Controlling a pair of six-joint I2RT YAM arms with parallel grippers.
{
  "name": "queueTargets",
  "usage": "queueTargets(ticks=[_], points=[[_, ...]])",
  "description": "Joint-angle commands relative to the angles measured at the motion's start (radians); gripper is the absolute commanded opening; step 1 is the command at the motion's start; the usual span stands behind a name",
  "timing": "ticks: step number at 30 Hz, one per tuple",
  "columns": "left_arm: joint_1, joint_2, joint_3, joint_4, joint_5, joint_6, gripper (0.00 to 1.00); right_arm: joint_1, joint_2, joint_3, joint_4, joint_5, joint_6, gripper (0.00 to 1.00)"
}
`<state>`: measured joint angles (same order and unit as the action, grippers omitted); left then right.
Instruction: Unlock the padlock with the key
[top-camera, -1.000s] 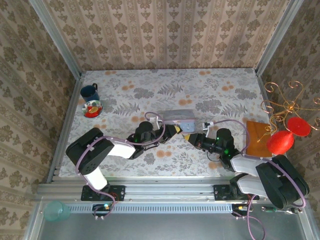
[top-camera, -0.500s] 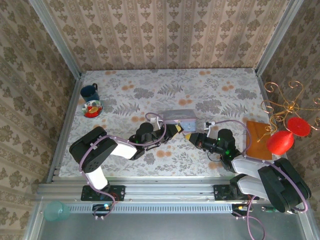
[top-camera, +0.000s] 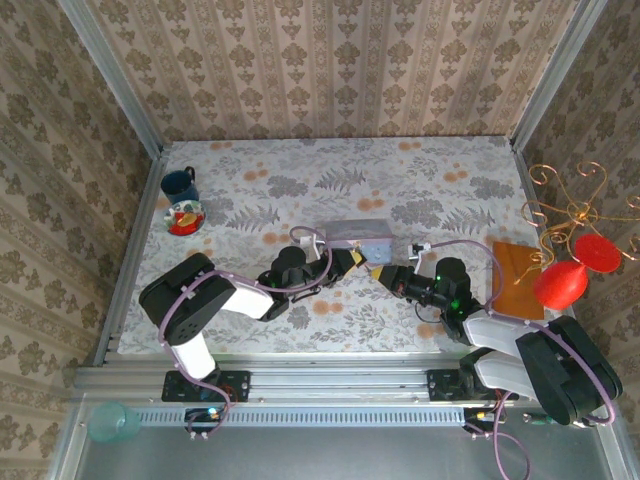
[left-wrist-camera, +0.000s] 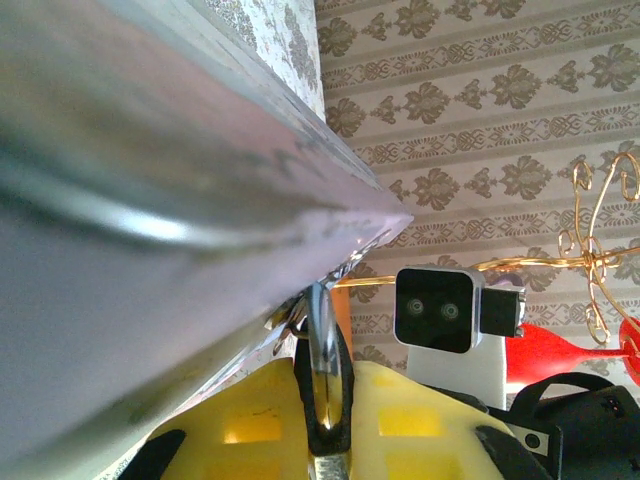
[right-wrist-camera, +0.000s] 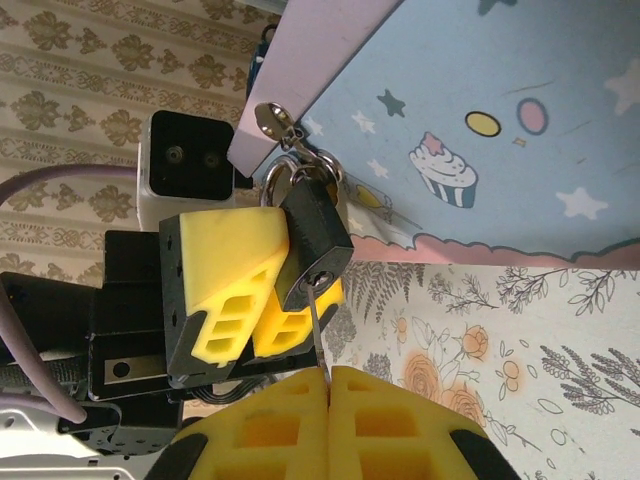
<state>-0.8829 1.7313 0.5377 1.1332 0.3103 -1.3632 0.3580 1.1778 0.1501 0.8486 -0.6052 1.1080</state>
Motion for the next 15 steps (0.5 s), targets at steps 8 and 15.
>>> queueTargets(ticks=[8,15], points=[[-0.008,0.013,0.010,0.070,0.024,-0.020,0.06,-0.010,-0.010,0.014,-0.002,0.009,0.009,0.00],[-0.011,0.017,0.010,0.071,0.026,-0.021,0.05,-0.010,-0.005,0.022,-0.001,-0.002,0.017,0.00]])
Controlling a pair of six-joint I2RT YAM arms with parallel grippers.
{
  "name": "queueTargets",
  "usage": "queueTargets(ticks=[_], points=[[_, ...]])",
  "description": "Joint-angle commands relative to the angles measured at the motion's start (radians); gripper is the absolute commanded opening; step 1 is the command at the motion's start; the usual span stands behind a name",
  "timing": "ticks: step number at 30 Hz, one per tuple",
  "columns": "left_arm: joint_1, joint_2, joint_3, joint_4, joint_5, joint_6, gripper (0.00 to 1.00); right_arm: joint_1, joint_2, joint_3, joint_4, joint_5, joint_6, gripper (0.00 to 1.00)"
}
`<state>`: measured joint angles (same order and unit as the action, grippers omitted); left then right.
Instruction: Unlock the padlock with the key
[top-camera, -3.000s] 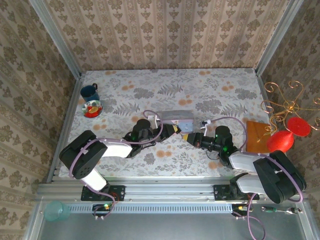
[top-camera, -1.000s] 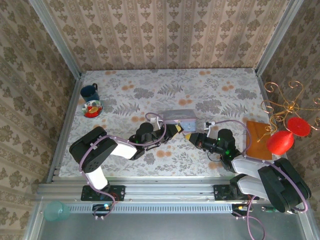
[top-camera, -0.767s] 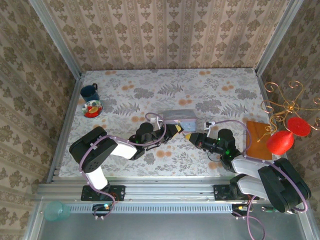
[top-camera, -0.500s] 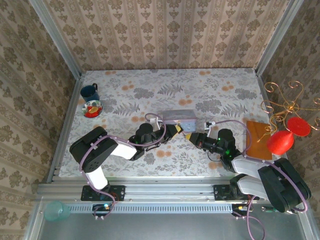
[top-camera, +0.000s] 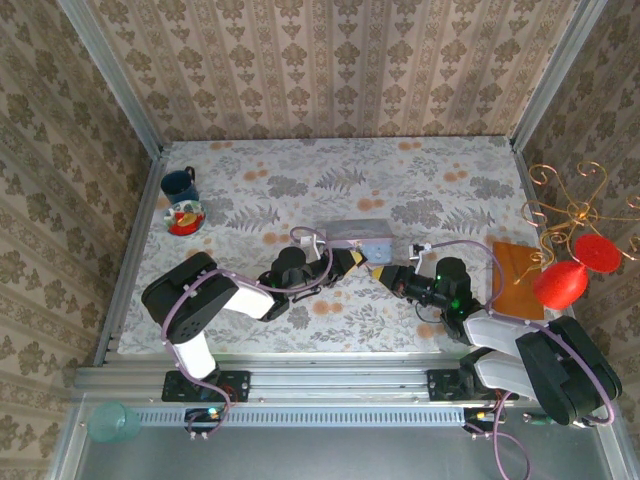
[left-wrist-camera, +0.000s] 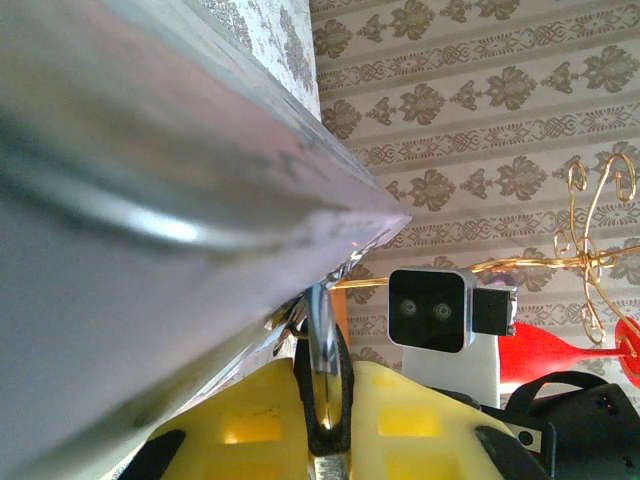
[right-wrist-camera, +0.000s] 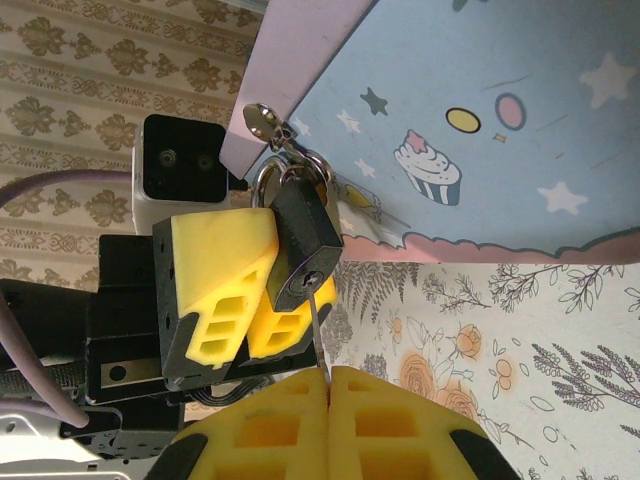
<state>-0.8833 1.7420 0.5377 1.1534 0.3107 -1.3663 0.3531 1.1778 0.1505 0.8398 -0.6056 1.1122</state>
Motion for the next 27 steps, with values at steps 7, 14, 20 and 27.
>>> queueTargets(ticks=[7,14,20,27], points=[[-0.017,0.012,0.019,0.057,0.034,-0.016,0.05,-0.005,0.012,0.017,0.063,-0.009,0.042,0.00],[-0.019,0.021,0.014,0.091,0.034,-0.020,0.05,-0.005,0.023,0.020,0.079,-0.022,0.057,0.00],[-0.029,0.014,0.022,0.097,0.041,-0.023,0.05,-0.009,0.034,0.020,0.085,-0.019,0.059,0.00],[-0.036,-0.001,0.016,0.094,0.042,-0.025,0.03,-0.068,0.086,0.041,0.105,-0.059,0.057,0.00]])
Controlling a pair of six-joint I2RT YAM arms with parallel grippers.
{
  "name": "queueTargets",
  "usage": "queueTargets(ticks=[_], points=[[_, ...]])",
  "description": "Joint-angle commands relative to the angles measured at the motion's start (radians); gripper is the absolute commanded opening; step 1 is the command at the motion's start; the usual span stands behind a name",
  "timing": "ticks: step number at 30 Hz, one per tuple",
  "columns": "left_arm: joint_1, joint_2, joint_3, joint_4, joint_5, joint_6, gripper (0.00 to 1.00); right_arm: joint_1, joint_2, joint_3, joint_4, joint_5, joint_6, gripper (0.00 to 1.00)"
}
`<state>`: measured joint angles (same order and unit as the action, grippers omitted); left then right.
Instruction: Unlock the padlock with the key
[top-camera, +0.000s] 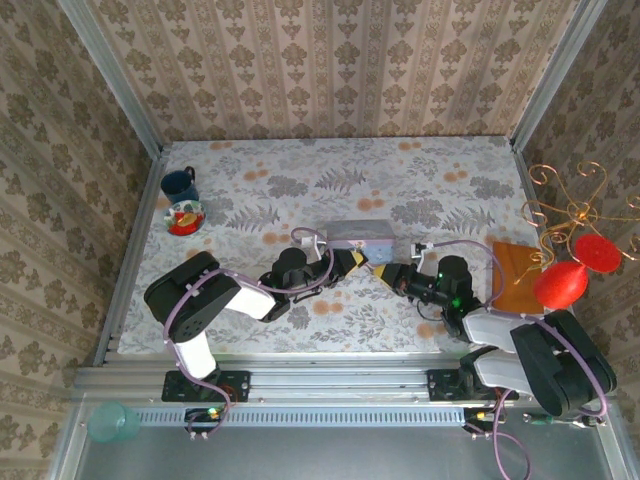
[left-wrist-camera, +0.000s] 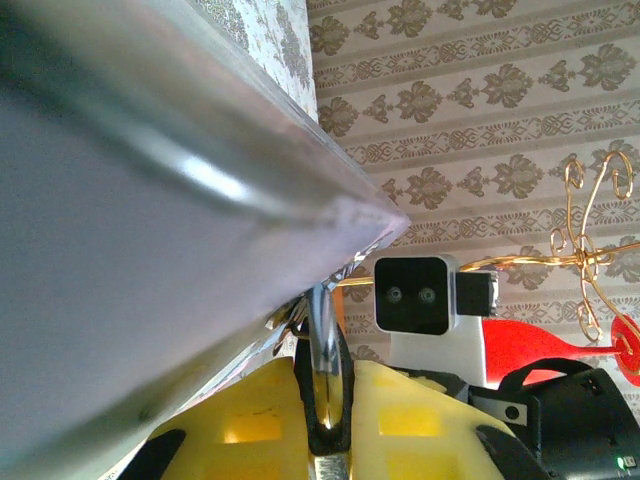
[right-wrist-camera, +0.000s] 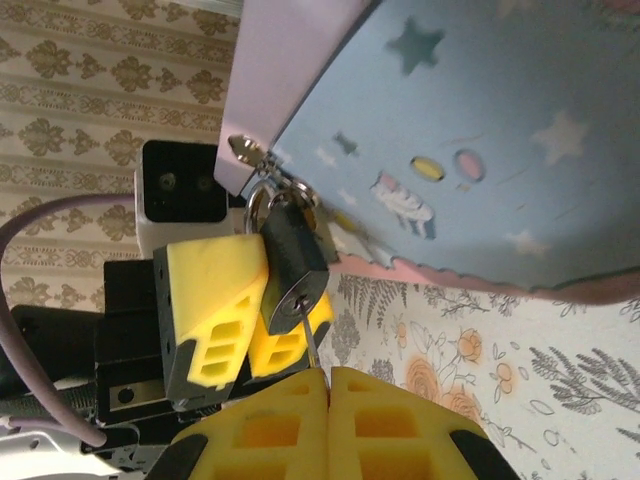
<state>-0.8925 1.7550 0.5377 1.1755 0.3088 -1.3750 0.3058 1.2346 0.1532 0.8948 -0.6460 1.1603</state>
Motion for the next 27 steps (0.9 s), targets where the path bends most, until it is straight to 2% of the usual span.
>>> queueTargets(ticks=[1,9,21,27], points=[[-0.026,-0.013,0.015,0.073,0.044,-0.015,0.03,-0.024,0.044,0.043,0.062,-0.028,0.014,0.00],[-0.034,-0.008,0.026,0.084,0.042,-0.018,0.03,-0.021,0.148,0.056,0.176,-0.039,0.061,0.00],[-0.037,0.006,0.042,0.082,0.035,-0.020,0.03,0.079,0.117,0.059,0.130,0.047,0.050,0.00],[-0.039,-0.004,0.039,0.078,0.036,-0.020,0.03,0.059,0.101,0.053,0.076,0.073,0.020,0.00]])
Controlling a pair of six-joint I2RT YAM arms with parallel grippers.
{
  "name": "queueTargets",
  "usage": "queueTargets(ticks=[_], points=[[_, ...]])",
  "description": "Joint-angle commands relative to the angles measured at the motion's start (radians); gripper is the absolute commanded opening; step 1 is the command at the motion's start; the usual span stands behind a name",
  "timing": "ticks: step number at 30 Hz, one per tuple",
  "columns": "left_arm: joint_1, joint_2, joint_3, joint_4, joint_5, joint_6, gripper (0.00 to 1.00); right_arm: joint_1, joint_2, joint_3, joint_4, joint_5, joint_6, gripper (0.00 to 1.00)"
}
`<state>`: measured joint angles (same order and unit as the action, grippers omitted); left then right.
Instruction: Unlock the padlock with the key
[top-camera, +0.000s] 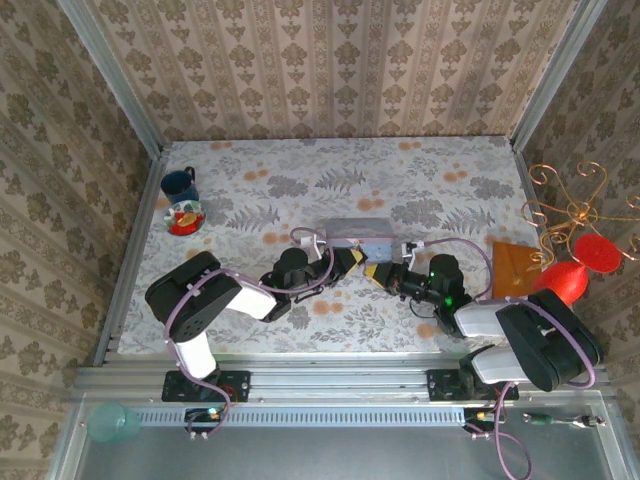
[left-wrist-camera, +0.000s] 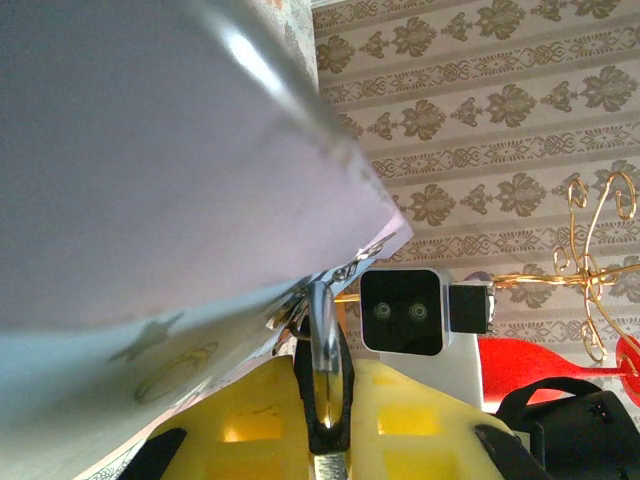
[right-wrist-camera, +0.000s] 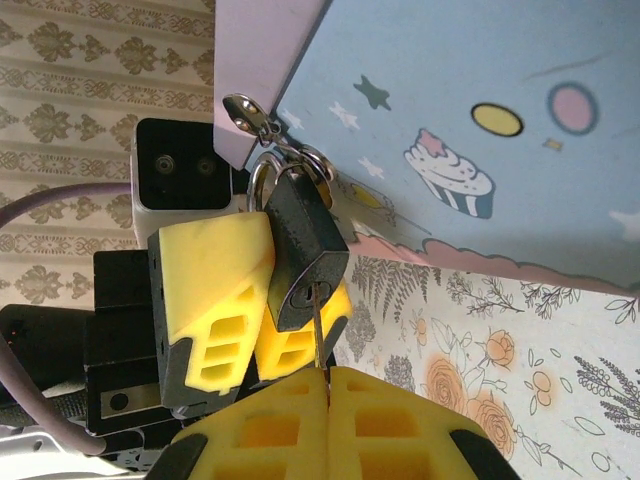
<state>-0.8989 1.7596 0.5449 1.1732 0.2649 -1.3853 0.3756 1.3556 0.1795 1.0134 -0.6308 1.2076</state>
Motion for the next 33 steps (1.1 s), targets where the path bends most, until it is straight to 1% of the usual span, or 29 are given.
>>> queueTargets(ticks=[1,5,9,20,25,30,33], points=[[-0.032,-0.012,0.027,0.077,0.078,-0.009,0.03,-0.024,-0.027,0.023,-0.058,0.058,-0.032,0.00],[-0.031,-0.022,0.015,0.074,0.074,-0.005,0.02,-0.074,-0.061,0.011,-0.124,0.060,-0.053,0.00],[-0.033,-0.022,0.018,0.076,0.079,-0.004,0.02,-0.091,-0.073,0.009,-0.148,0.060,-0.055,0.00],[-0.035,-0.018,0.042,0.063,0.085,0.002,0.02,-0.079,-0.021,0.016,-0.074,0.032,0.001,0.00],[-0.042,-0.011,0.062,0.064,0.083,0.000,0.02,-0.040,-0.006,0.014,-0.045,0.056,0.039,0.00],[-0.051,-0.005,0.075,0.057,0.083,-0.002,0.02,-0.034,-0.005,0.016,-0.032,0.077,0.061,0.00],[-0.051,-0.009,0.069,0.058,0.079,-0.001,0.02,-0.032,-0.020,0.010,-0.056,0.096,0.053,0.00]])
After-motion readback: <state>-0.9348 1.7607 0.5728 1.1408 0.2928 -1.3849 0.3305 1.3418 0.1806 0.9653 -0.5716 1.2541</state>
